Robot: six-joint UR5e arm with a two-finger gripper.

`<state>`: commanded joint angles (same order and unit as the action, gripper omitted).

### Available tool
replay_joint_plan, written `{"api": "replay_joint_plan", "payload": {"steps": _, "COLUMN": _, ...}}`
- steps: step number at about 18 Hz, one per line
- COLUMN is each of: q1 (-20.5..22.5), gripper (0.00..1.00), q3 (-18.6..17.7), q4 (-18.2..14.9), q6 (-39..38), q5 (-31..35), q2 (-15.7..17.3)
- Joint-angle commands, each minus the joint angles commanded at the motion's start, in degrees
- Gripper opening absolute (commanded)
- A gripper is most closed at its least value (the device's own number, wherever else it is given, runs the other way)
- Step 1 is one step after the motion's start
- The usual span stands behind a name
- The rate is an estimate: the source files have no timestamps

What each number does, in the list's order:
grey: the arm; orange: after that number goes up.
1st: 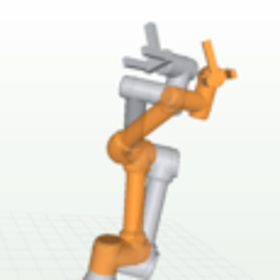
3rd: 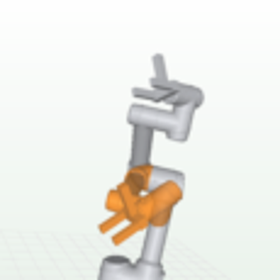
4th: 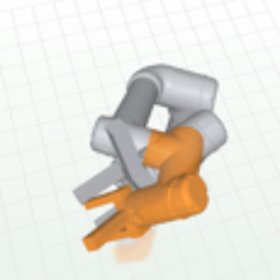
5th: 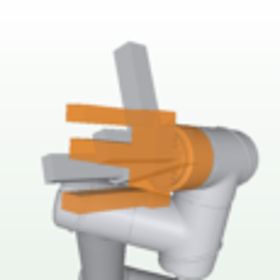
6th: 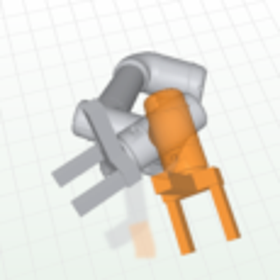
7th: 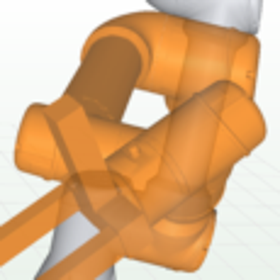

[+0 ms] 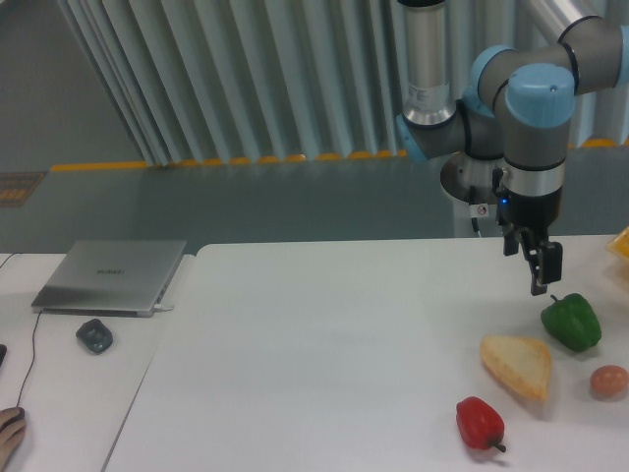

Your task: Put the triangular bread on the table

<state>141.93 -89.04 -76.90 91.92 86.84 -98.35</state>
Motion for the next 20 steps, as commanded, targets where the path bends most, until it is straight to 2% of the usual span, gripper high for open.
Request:
{"api": "replay_joint_plan", "payload": {"steps": 4, "q1": 5.19, "gripper": 1.0, "q3": 1.94, "q4": -0.62, "q6": 14.48, "q5": 2.37, "q2": -1.06}}
{"api": "replay_joint_plan", "payload": {"steps": 6, "q1": 6.86, "gripper": 1.0, "q3": 3.16, "q4": -0.7, "q6": 19.16, "q5": 2.64, "q2": -1.84}}
{"api": "replay_joint_plan", "payload": {"steps": 14, "q1": 8.45, "gripper": 1.0, "q3": 4.31, "q4": -0.18, "q6": 21.99, "q5": 2.9, "q2": -4.75}}
{"api": "replay_joint_plan", "payload": {"steps": 20, "q1": 8.36, "gripper": 1.0, "q3": 4.14, "q4": -0.26, "q6": 22.08, "q5": 2.73, "q2": -4.84}}
